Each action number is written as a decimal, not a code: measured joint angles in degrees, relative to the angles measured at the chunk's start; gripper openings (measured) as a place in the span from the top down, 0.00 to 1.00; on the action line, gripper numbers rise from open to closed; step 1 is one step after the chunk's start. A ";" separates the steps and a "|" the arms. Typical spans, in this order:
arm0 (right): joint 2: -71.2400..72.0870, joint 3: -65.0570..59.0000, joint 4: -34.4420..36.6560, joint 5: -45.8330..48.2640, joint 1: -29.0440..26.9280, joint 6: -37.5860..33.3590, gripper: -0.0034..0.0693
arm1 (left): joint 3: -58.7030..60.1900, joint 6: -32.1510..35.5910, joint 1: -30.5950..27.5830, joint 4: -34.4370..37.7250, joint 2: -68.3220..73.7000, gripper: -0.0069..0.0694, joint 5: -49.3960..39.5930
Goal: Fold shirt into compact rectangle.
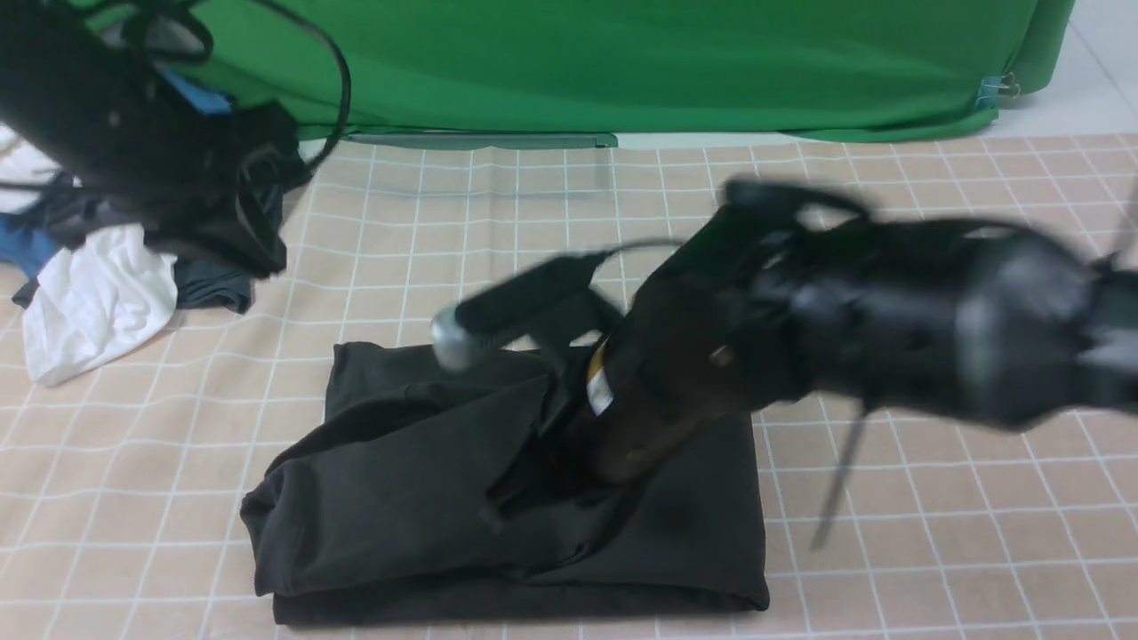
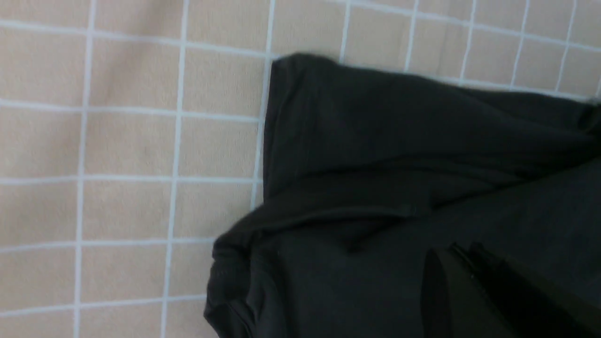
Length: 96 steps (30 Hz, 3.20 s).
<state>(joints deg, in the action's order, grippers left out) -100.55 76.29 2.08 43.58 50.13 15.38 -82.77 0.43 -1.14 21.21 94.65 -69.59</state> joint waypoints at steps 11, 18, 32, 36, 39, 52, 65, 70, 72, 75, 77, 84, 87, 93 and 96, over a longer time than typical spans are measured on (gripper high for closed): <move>12.66 0.11 -3.52 13.43 -7.60 -4.19 0.92 | 15.32 1.49 6.01 1.22 -0.76 0.77 6.20; 12.66 0.11 -3.43 13.84 -8.28 -5.11 0.92 | 16.02 1.66 16.48 -10.31 -0.43 0.44 14.39; 12.66 0.11 -3.48 13.53 -8.28 -5.72 0.92 | 16.02 5.06 17.78 -12.61 7.30 0.36 16.95; 12.66 0.11 -3.47 13.36 -8.28 -5.72 0.92 | 16.02 5.23 17.78 -12.59 7.74 0.46 17.13; 12.66 0.11 -3.42 13.24 -8.28 -5.72 0.92 | 16.02 5.35 17.78 -12.55 8.11 0.58 18.15; 12.66 0.11 -3.41 13.09 -8.28 -5.72 0.92 | 14.63 4.45 17.78 -16.48 8.79 0.89 21.33; 12.66 0.11 -3.43 13.09 -8.28 -5.72 0.92 | 12.48 -1.67 17.73 -24.68 3.47 0.89 11.81; 12.52 0.11 -3.43 13.09 -8.28 -5.71 0.92 | 12.41 -9.26 16.50 -25.10 -0.83 0.88 5.86; 12.23 0.11 -3.43 13.09 -8.28 -5.71 0.92 | 13.10 -12.42 14.82 -23.58 -1.22 0.86 4.44; 11.53 0.11 -3.43 13.09 -8.28 -5.71 0.92 | 15.15 -14.17 11.74 -19.47 -0.78 0.77 4.44; 11.10 0.11 -3.43 12.97 -8.28 -5.71 0.92 | 16.30 -14.31 10.17 -16.89 -0.18 0.69 5.92; 10.32 0.11 -3.43 12.68 -8.28 -5.76 0.92 | 17.40 -13.30 7.91 -10.08 3.93 0.39 9.31; 9.91 0.11 -3.43 12.68 -8.28 -5.76 0.92 | 17.40 -12.59 7.91 -9.19 6.65 0.28 9.32; 9.85 0.11 -3.43 12.68 -8.28 -5.76 0.92 | 17.40 -12.78 7.91 -10.22 8.35 0.26 9.12; 9.85 0.11 -3.43 12.68 -8.28 -5.76 0.92 | 17.40 -12.87 7.91 -11.10 8.35 0.31 9.04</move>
<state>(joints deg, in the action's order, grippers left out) -90.70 76.41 -1.35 56.25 41.85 9.62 -65.37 -12.44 6.77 10.11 103.00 -60.55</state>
